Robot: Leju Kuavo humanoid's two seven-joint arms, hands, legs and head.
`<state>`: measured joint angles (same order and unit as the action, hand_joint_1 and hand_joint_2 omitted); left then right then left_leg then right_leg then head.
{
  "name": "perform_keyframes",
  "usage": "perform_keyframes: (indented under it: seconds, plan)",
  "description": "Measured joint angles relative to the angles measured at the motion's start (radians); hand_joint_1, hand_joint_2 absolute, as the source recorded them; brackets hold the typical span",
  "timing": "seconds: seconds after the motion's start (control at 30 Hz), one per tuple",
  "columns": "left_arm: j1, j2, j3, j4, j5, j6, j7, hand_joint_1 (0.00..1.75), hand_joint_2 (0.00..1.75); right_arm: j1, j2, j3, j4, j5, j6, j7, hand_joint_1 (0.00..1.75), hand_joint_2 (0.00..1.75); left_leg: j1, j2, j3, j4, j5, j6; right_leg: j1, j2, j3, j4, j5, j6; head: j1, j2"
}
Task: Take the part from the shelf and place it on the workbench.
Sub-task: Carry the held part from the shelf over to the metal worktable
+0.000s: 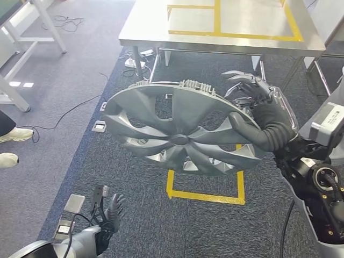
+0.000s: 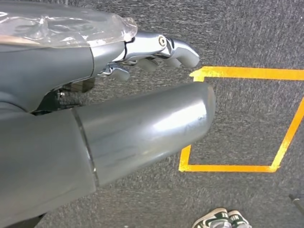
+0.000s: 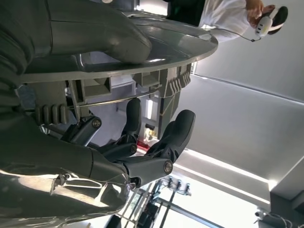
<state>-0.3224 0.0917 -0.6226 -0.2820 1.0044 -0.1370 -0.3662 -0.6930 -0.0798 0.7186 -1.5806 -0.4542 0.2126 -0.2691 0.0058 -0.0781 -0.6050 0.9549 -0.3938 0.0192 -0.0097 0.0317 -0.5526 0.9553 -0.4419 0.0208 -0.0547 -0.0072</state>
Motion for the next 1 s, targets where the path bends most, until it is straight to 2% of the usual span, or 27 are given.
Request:
perform_keyframes:
  seconds: [0.07,0.17,0.2,0.23,0.27,0.33,0.37,0.4,0.5,0.53,0.57,0.6,0.67,0.7,0.73,0.77,0.8,0.83,0.87,0.9,0.93,1.0]
  plan:
    - [-0.001,-0.002,0.0,0.0,-0.001,-0.001,0.0,0.0,0.0,0.0,-0.002,-0.005,-0.006,-0.002,-0.001,0.0,1.75,1.75,0.007,0.004,0.015,-0.015,0.002,0.007,0.001,-0.007,-0.022,0.048,-0.028,0.007,0.003,0.0]
    - [-0.003,-0.004,0.0,0.0,-0.005,-0.001,0.007,0.0,0.0,0.004,-0.01,-0.012,-0.015,-0.011,-0.012,0.0,1.75,1.75,0.008,0.01,0.029,-0.019,-0.004,0.012,-0.002,-0.016,-0.128,0.256,-0.109,0.017,0.008,0.0]
    - [-0.003,-0.004,0.0,0.0,-0.007,-0.001,0.011,0.0,0.0,0.008,-0.013,-0.015,-0.018,-0.014,-0.018,0.002,1.75,1.75,0.008,0.011,0.032,-0.018,-0.007,0.012,-0.004,-0.017,-0.157,0.304,-0.117,0.02,0.008,0.0]
    - [-0.003,-0.006,0.0,0.0,-0.008,0.0,0.015,0.0,0.0,0.013,-0.018,-0.019,-0.021,-0.016,-0.027,0.006,1.75,1.75,0.009,0.011,0.037,-0.018,-0.011,0.01,-0.006,-0.018,-0.167,0.31,-0.104,0.022,0.008,0.0]
    - [-0.004,-0.008,0.0,0.0,-0.009,0.0,0.017,0.0,0.0,0.017,-0.023,-0.024,-0.025,-0.018,-0.038,0.011,1.75,1.75,0.01,0.01,0.042,-0.017,-0.016,0.008,-0.009,-0.018,-0.155,0.272,-0.071,0.024,0.008,0.0]
    - [-0.007,-0.012,0.0,0.0,-0.012,0.001,0.018,0.0,0.0,0.023,-0.033,-0.036,-0.034,-0.023,-0.063,0.022,1.75,1.75,0.011,0.007,0.051,-0.011,-0.029,-0.002,-0.014,-0.014,-0.09,0.123,0.01,0.028,0.01,0.0]
    - [-0.011,-0.013,-0.001,0.0,-0.013,0.001,0.019,0.0,0.0,0.025,-0.038,-0.043,-0.04,-0.024,-0.074,0.028,1.75,1.75,0.011,0.005,0.051,-0.006,-0.034,-0.007,-0.016,-0.009,-0.06,0.061,0.032,0.027,0.011,0.0]
    - [-0.015,-0.014,-0.001,0.0,-0.014,0.001,0.021,0.0,0.0,0.027,-0.041,-0.05,-0.044,-0.025,-0.084,0.033,1.75,1.75,0.01,0.004,0.049,-0.002,-0.037,-0.013,-0.015,-0.005,-0.042,0.024,0.041,0.023,0.012,0.0]
    - [-0.021,-0.016,-0.002,0.0,-0.014,-0.002,0.026,0.0,0.0,0.038,-0.052,-0.066,-0.053,-0.019,-0.104,0.044,1.75,1.75,0.011,0.003,0.043,-0.001,-0.041,-0.027,-0.01,-0.003,-0.032,0.01,0.035,0.002,0.011,0.0]
    - [-0.022,-0.017,-0.002,0.0,-0.014,-0.004,0.027,0.0,0.0,0.041,-0.056,-0.071,-0.055,-0.015,-0.107,0.045,1.75,1.75,0.011,0.012,0.04,0.008,-0.047,-0.032,-0.01,-0.005,-0.029,0.008,0.034,-0.005,0.01,0.0]
    - [-0.025,-0.018,-0.002,0.0,-0.013,-0.006,0.028,0.0,0.0,0.042,-0.059,-0.075,-0.056,-0.013,-0.11,0.044,1.75,1.75,0.011,0.026,0.027,0.036,-0.061,-0.037,-0.011,-0.007,-0.025,0.006,0.033,-0.011,0.007,0.0]
    - [-0.028,-0.018,-0.002,0.0,-0.012,-0.008,0.028,0.0,0.0,0.044,-0.062,-0.08,-0.057,-0.012,-0.113,0.042,1.75,1.75,0.011,0.042,-0.001,0.09,-0.083,-0.04,-0.011,-0.011,-0.02,0.003,0.031,-0.018,0.003,0.0]
    - [-0.033,-0.019,-0.002,0.0,-0.01,-0.009,0.029,0.0,0.0,0.048,-0.067,-0.09,-0.058,-0.013,-0.116,0.036,1.75,1.75,0.01,0.064,-0.088,0.24,-0.133,-0.043,-0.008,-0.019,-0.015,0.003,0.025,-0.026,-0.003,0.0]
    - [-0.033,-0.019,-0.002,0.0,-0.01,-0.01,0.03,0.0,0.0,0.051,-0.07,-0.093,-0.058,-0.013,-0.116,0.034,1.75,1.75,0.01,0.067,-0.129,0.299,-0.145,-0.042,-0.006,-0.022,-0.012,0.003,0.021,-0.028,-0.005,0.0]
    - [-0.032,-0.019,-0.002,0.0,-0.01,-0.01,0.03,0.0,0.0,0.053,-0.072,-0.095,-0.058,-0.013,-0.116,0.033,1.75,1.75,0.01,0.068,-0.154,0.324,-0.138,-0.041,-0.005,-0.024,-0.008,0.003,0.017,-0.03,-0.006,0.0]
    - [-0.032,-0.02,-0.002,0.0,-0.01,-0.01,0.031,0.0,0.0,0.055,-0.074,-0.097,-0.058,-0.013,-0.116,0.033,1.75,1.75,0.01,0.068,-0.156,0.306,-0.112,-0.038,-0.004,-0.025,-0.003,0.003,0.013,-0.03,-0.007,0.0]
    - [-0.032,-0.019,-0.002,0.0,-0.01,-0.01,0.031,0.0,0.0,0.056,-0.076,-0.098,-0.058,-0.013,-0.115,0.033,1.75,1.75,0.01,0.069,-0.136,0.248,-0.07,-0.034,-0.003,-0.026,0.004,0.003,0.009,-0.029,-0.008,0.0]
    - [-0.033,-0.019,-0.002,0.0,-0.01,-0.01,0.031,0.0,0.0,0.057,-0.077,-0.101,-0.058,-0.013,-0.115,0.032,1.75,1.75,0.008,0.072,-0.103,0.167,-0.024,-0.029,-0.003,-0.027,0.01,0.003,0.003,-0.027,-0.009,0.0]
    - [-0.035,-0.019,-0.002,0.0,-0.01,-0.01,0.031,0.0,0.0,0.057,-0.078,-0.103,-0.058,-0.013,-0.115,0.031,1.75,1.75,0.005,0.077,-0.07,0.092,0.007,-0.024,-0.001,-0.027,0.016,0.003,-0.003,-0.023,-0.009,0.0]
    - [-0.038,-0.019,-0.002,0.0,-0.01,-0.01,0.031,0.0,0.0,0.056,-0.079,-0.106,-0.058,-0.013,-0.115,0.029,1.75,1.75,0.001,0.08,-0.044,0.038,0.025,-0.02,0.001,-0.028,0.02,0.003,-0.008,-0.018,-0.009,0.0]
    - [-0.04,-0.019,-0.002,0.0,-0.009,-0.01,0.031,0.0,0.0,0.056,-0.081,-0.109,-0.058,-0.013,-0.115,0.027,1.75,1.75,-0.004,0.083,-0.031,0.011,0.027,-0.016,0.002,-0.029,0.022,0.002,-0.012,-0.012,-0.009,0.0]
    - [-0.043,-0.019,-0.002,0.0,-0.008,-0.01,0.031,0.0,0.0,0.056,-0.085,-0.111,-0.058,-0.013,-0.111,0.023,1.75,1.75,-0.007,0.078,-0.026,0.004,0.018,-0.009,0.001,-0.032,0.026,-0.003,-0.019,-0.001,-0.008,0.0]
